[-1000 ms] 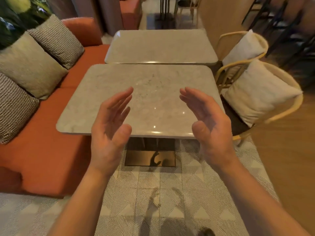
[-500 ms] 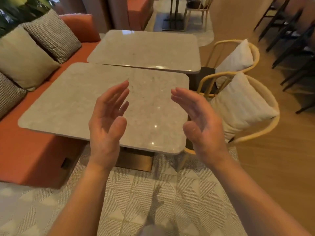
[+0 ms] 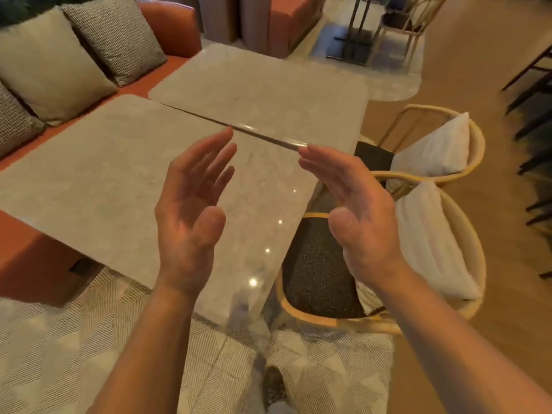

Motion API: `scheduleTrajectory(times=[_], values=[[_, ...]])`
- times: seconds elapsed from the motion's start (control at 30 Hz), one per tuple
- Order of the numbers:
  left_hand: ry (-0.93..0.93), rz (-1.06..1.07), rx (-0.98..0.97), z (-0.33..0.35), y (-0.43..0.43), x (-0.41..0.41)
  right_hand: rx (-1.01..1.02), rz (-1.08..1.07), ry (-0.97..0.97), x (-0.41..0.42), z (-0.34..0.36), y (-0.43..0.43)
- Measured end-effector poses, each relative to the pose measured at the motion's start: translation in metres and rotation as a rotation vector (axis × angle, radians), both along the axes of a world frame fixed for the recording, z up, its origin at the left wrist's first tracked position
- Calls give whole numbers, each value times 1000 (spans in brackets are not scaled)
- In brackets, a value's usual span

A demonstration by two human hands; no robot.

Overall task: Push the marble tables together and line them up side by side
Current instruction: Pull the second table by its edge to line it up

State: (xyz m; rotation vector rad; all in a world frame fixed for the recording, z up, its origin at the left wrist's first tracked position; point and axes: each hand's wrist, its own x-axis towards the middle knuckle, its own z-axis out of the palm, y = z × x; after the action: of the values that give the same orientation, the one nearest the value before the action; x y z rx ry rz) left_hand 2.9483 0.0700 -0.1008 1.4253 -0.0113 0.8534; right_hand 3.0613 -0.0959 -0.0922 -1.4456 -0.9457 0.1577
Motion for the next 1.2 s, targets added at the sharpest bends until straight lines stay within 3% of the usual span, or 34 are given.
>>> scheduleTrajectory(times=[0.3, 0.67, 0.93, 1.2], values=[[14, 113, 20, 21, -59, 89, 64, 163, 28, 107, 0, -40], [56, 569, -15, 3, -189, 155, 91, 589, 24, 231, -17, -87], [115, 814, -122, -73, -183, 203, 34, 697, 136, 280, -74, -41], [173, 1018, -377, -168, -165, 260, -200, 696, 371, 314, -175, -9]])
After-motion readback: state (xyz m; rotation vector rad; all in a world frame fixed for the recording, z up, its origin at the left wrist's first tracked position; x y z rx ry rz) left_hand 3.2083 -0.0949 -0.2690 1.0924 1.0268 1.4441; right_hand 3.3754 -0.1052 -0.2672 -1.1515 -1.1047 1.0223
